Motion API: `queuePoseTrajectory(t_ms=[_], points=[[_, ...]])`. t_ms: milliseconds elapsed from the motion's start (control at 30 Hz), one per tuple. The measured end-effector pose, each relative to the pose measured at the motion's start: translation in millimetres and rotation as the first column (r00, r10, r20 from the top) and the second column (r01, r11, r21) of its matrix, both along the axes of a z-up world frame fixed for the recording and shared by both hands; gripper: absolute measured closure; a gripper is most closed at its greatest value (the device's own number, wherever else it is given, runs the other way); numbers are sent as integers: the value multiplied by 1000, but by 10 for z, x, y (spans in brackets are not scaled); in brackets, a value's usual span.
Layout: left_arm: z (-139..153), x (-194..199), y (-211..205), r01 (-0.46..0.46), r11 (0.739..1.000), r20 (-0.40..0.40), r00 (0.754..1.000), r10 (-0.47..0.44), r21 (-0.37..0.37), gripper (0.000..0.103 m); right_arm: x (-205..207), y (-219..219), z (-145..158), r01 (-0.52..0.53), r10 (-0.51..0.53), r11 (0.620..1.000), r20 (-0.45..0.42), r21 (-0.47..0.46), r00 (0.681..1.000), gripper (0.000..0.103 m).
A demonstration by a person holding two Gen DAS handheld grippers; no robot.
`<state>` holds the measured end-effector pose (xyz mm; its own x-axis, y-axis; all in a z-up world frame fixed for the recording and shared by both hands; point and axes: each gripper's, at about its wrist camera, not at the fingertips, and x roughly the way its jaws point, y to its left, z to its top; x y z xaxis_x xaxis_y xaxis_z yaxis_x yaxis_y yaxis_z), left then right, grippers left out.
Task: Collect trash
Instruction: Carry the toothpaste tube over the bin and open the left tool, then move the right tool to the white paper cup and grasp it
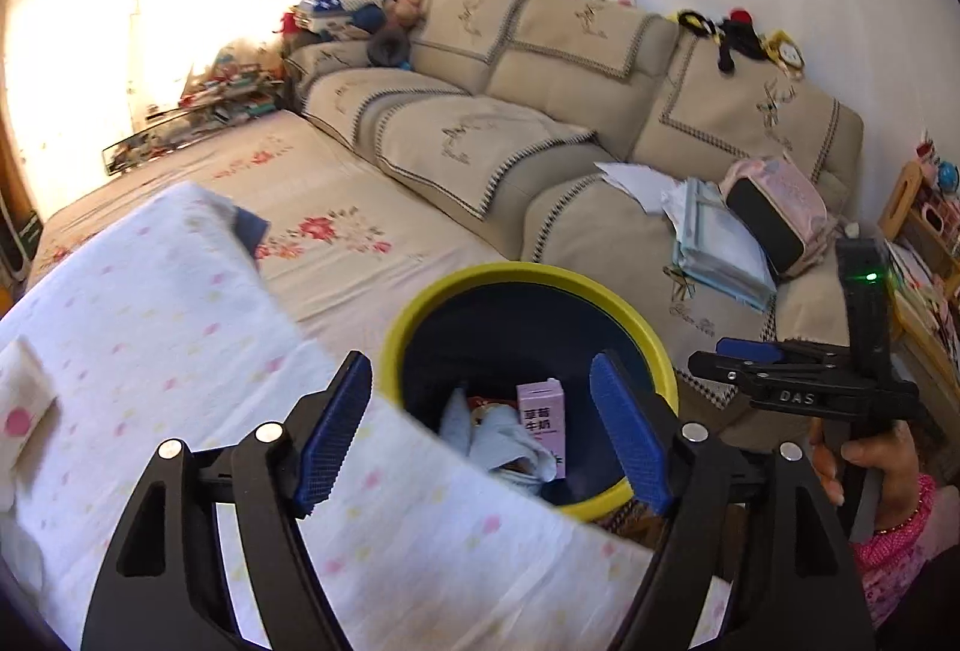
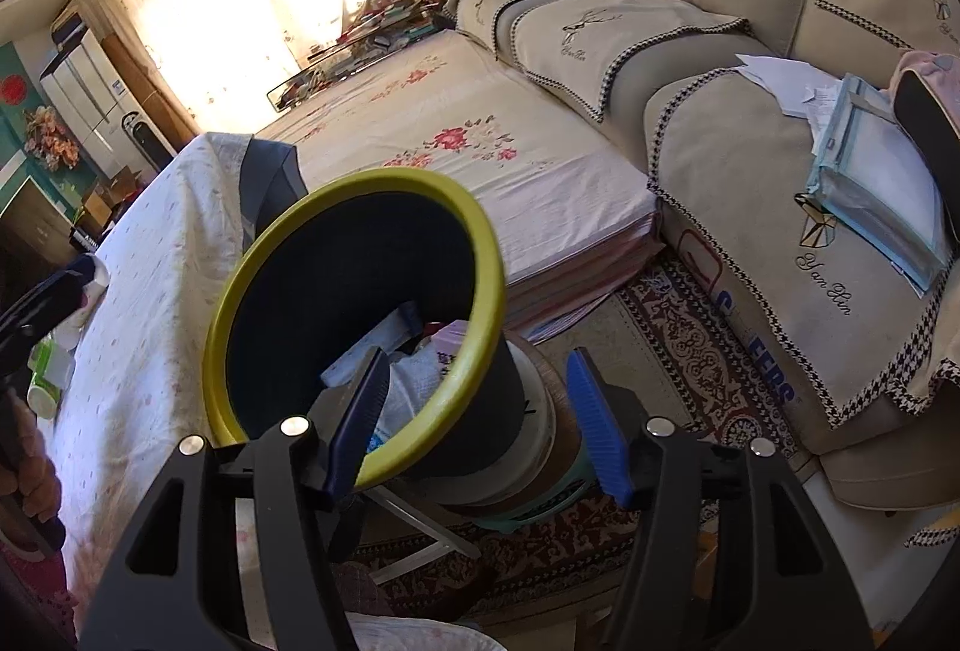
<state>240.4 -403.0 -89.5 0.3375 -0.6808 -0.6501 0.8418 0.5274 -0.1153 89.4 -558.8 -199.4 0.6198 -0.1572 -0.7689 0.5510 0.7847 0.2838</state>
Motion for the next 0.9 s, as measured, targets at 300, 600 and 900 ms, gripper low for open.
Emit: queuePoseTrajectory(t_ms=[300, 600, 900], points=[[195, -42, 1516, -245, 964, 97, 962, 255, -103, 22, 530, 556, 182, -166, 165, 985, -13, -48, 986, 44], [178, 172, 2908, -513, 851, 167, 834, 525, -116, 15, 1291, 1499, 663, -383, 390, 911, 14, -155, 921, 33], [-34, 499, 3720, -661, 729, 16, 739, 673, -178, 11, 2133, 2528, 1026, -552, 575, 796, 24, -249, 818, 18]])
